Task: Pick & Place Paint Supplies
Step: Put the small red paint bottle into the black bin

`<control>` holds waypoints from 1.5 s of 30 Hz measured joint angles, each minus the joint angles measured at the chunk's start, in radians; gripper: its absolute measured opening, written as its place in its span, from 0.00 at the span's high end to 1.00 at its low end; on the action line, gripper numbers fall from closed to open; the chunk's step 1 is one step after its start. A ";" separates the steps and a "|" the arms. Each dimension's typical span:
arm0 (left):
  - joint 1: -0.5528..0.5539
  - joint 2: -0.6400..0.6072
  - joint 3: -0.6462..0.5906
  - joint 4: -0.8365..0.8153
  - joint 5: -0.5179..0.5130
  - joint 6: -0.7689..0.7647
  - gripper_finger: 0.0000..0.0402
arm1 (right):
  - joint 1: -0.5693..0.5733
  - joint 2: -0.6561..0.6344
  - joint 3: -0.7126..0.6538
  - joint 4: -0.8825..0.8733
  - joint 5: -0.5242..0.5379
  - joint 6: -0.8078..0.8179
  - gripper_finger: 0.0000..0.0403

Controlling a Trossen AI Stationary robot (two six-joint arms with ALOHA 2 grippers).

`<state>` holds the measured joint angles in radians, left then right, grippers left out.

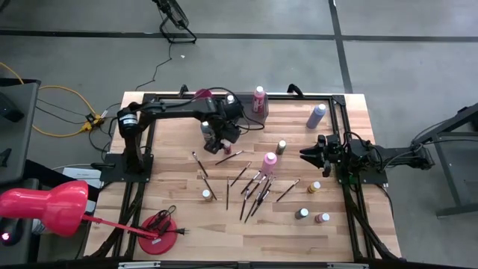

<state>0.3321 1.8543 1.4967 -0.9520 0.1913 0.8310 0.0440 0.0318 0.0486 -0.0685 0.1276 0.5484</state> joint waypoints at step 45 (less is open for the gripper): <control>0.069 0.016 0.301 -0.040 -0.173 -0.084 0.72 | 0.000 0.000 0.000 0.000 0.000 0.000 0.69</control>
<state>0.4013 1.8698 1.7973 -0.9918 0.0183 0.7474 0.0440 0.0317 0.0486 -0.0681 0.1276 0.5484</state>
